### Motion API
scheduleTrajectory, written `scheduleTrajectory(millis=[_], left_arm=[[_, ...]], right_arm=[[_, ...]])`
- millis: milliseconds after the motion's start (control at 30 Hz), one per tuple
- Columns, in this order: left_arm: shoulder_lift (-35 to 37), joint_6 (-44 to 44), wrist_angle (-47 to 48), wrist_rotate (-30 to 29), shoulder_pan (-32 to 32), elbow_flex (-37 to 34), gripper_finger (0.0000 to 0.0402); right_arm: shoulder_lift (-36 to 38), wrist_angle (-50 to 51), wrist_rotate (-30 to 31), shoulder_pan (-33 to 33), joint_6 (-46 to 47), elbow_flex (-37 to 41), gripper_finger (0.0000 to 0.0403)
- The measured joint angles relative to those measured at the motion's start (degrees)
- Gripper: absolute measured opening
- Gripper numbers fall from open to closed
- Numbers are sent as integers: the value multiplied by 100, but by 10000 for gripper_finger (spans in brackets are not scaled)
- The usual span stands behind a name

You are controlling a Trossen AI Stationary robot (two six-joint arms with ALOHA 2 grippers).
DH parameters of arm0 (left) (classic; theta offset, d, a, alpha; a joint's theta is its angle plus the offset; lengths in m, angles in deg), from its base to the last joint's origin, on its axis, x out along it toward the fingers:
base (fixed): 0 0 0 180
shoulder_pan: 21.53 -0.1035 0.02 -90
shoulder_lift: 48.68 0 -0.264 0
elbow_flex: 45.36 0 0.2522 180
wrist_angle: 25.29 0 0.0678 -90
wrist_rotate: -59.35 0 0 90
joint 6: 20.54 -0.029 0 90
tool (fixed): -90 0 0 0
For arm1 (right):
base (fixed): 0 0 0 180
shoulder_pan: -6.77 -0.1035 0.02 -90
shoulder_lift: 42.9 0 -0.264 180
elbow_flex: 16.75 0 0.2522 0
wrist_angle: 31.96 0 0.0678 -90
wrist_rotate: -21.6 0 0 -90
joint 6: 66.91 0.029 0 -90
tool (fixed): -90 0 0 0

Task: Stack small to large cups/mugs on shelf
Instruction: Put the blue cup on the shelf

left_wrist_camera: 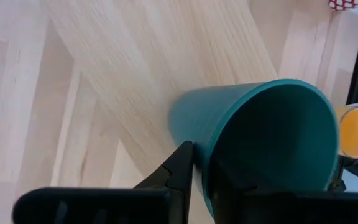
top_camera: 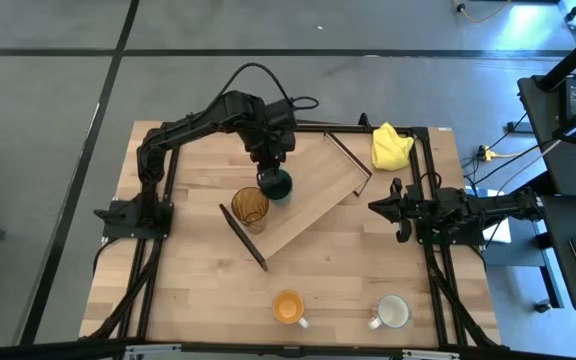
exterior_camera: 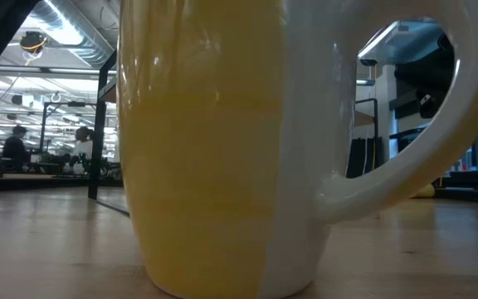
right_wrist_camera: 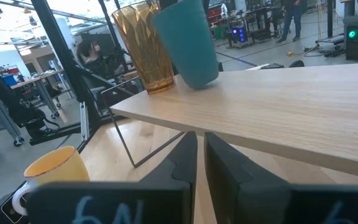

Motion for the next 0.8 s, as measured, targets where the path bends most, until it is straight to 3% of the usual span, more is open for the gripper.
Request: scheduleTrajectory(millis=[800], left_arm=[[0, 220, -2, 494, -2, 2, 44]], right_arm=[[0, 1, 0, -1, 0, 0, 32]])
